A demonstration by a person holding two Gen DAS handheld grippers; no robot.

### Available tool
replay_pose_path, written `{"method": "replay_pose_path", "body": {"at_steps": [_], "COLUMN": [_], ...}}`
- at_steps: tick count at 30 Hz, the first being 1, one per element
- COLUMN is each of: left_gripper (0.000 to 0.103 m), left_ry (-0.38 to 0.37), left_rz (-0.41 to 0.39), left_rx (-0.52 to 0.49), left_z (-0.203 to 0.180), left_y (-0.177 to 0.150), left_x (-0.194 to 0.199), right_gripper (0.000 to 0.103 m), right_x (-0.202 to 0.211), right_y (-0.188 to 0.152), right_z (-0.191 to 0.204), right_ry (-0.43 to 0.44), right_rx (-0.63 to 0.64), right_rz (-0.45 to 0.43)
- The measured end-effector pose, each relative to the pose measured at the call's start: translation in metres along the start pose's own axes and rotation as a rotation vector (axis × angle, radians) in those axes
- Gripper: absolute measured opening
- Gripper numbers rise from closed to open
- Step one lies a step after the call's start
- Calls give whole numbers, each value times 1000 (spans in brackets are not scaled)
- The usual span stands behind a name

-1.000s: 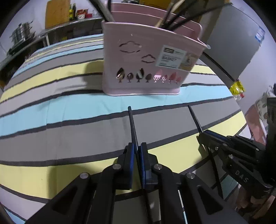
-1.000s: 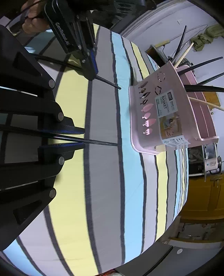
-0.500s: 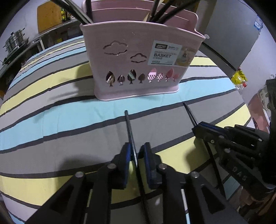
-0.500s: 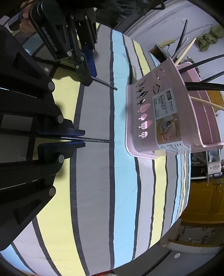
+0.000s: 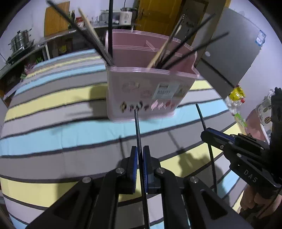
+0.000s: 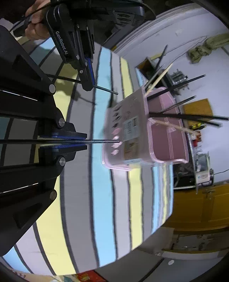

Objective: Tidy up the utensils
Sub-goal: 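Raise both held black chopsticks and carry them above the pink basket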

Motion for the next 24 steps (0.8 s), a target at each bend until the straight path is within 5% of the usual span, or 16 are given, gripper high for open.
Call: {"method": "replay_pose_path", "body": {"at_steps": [13,24], "left_gripper": [6,6], "left_ry": [-35,-53], "left_rz": [-158,-207], "left_rx": [-52,-55], "left_z": [-13,-9], "left_y": [38,33], "left_x": [59,83], "right_gripper": [5,5], "right_x": [50,64], "right_y": [42,38], "right_z": [19,19], "right_ry": [18,14], "right_rx": [38,52], "right_rz": [-165,-190]}}
Point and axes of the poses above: each gripper's, at about its wrist camera, not at the fingertips, and x roughly against the way its jaws point, z to its left, y to its top, the point moved 2 cm from there along -x, roughly the way its jaws point, and after that the axes turned 2 degrees about -y, right-handed, at the moved point
